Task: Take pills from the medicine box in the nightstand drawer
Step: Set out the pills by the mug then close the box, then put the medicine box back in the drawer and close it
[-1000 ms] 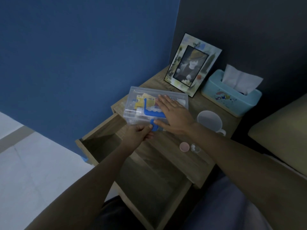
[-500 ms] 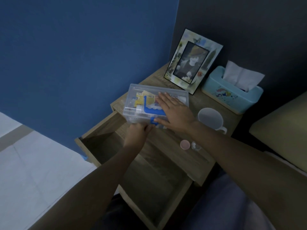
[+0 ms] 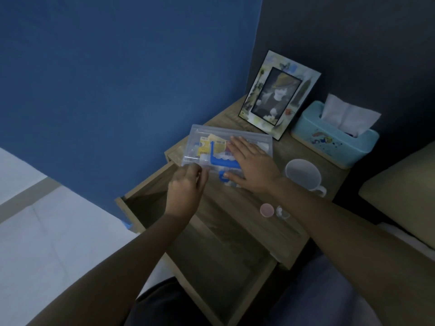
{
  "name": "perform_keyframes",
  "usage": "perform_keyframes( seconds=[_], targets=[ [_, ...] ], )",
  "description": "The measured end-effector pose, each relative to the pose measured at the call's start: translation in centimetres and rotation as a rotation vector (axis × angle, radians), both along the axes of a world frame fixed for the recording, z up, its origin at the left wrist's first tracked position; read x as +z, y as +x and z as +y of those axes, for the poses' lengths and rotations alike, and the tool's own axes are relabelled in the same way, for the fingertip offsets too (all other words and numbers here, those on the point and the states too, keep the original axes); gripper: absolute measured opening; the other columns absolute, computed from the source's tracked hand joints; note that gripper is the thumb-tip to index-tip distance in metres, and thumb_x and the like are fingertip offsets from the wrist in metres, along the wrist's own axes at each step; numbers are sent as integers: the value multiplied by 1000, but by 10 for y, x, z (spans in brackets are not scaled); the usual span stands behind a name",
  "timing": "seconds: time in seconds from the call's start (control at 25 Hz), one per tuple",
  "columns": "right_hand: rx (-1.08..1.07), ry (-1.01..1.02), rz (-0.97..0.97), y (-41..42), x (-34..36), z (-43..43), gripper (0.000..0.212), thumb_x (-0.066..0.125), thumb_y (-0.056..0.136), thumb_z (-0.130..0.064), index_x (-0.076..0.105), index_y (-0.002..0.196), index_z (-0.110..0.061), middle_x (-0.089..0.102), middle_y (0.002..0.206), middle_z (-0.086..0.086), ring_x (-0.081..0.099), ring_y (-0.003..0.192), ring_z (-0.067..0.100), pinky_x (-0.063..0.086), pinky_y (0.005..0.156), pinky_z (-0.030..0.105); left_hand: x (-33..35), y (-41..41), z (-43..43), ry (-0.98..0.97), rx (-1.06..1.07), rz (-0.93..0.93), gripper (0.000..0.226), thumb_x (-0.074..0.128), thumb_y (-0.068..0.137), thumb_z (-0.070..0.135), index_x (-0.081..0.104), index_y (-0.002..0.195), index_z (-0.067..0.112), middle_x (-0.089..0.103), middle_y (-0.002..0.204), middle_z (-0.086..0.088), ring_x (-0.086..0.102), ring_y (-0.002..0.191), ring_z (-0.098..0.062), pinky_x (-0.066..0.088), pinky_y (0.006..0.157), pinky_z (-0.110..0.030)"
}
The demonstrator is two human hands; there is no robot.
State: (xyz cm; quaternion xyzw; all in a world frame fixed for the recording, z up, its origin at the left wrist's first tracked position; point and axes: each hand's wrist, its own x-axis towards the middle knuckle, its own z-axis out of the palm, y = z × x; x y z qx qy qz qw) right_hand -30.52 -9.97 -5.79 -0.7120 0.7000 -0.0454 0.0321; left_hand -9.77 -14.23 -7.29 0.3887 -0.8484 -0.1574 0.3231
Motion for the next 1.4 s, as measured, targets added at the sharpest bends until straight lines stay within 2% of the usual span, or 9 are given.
perform_keyframes(
  seconds=[0.12, 0.24, 0.36, 0.52, 0.76, 0.88, 1.04, 1.2, 1.4],
  targets=[
    [7, 13, -120, 1, 6, -3, 69, 37, 94, -50, 17, 147, -11, 19, 158, 8, 14, 145, 22, 15, 117, 37, 18, -8, -22, 84, 174, -23, 33, 46, 96, 26, 53, 115, 0, 60, 110, -21, 57, 95, -26, 48, 78, -34],
    [-118, -20, -474, -5, 20, -14, 49, 41, 97, -28, 31, 142, -10, 40, 146, 14, 37, 134, 29, 31, 108, 39, 27, -22, -40, 395, 249, -92, 43, 40, 98, 27, 42, 129, -3, 54, 125, -26, 52, 115, -39, 43, 91, -43],
    [-344, -190, -353, -18, 25, -23, 45, 49, 93, -26, 44, 133, -5, 44, 137, 20, 42, 125, 36, 38, 102, 41, 29, -29, -46, 415, 232, -187, 40, 36, 99, 26, 45, 122, -5, 59, 115, -29, 56, 108, -43, 45, 85, -44],
    [-690, -17, -195, -23, 20, -24, 68, 47, 87, -54, 35, 132, -5, 38, 138, 27, 43, 120, 41, 42, 95, 43, 29, -31, -55, 471, 262, -154, 41, 40, 97, 30, 51, 114, -6, 62, 108, -29, 59, 102, -43, 44, 78, -38],
    [-750, 76, -371, -24, 13, -29, 84, 37, 86, -65, 18, 144, -6, 48, 136, 25, 48, 121, 41, 44, 97, 46, 27, -33, -65, 726, 346, 8, 46, 46, 92, 34, 54, 120, -1, 61, 108, -20, 58, 106, -35, 35, 75, -29],
    [-768, 61, -446, -18, 18, -30, 81, 38, 87, -64, 16, 145, -12, 47, 137, 25, 49, 121, 40, 43, 92, 42, 29, -31, -68, 708, 346, 7, 34, 45, 92, 31, 58, 108, 3, 60, 100, -20, 58, 104, -37, 36, 73, -30],
    [-763, 16, -423, 0, 45, -33, 80, 32, 86, -68, 13, 146, -20, 47, 136, 25, 50, 118, 40, 45, 88, 41, 48, -14, -79, 663, 387, -22, 43, 44, 91, 33, 58, 113, -1, 63, 115, -27, 55, 111, -42, 44, 90, -39],
    [-774, -83, -497, 36, 82, -24, 80, 39, 82, -69, 14, 145, -26, 45, 136, 23, 50, 118, 40, 45, 84, 41, 85, 16, -87, 643, 400, 42, 43, 45, 86, 35, 60, 109, 2, 63, 110, -25, 58, 106, -42, 49, 95, -42],
    [-763, -193, -717, 96, 97, 32, 85, 54, 78, -65, 18, 144, -25, 41, 143, 17, 44, 126, 36, 43, 94, 43, 115, 67, -63, 704, 379, 169, 40, 53, 83, 36, 62, 112, 10, 57, 104, -11, 62, 88, -29, 58, 75, -38]
  ],
)
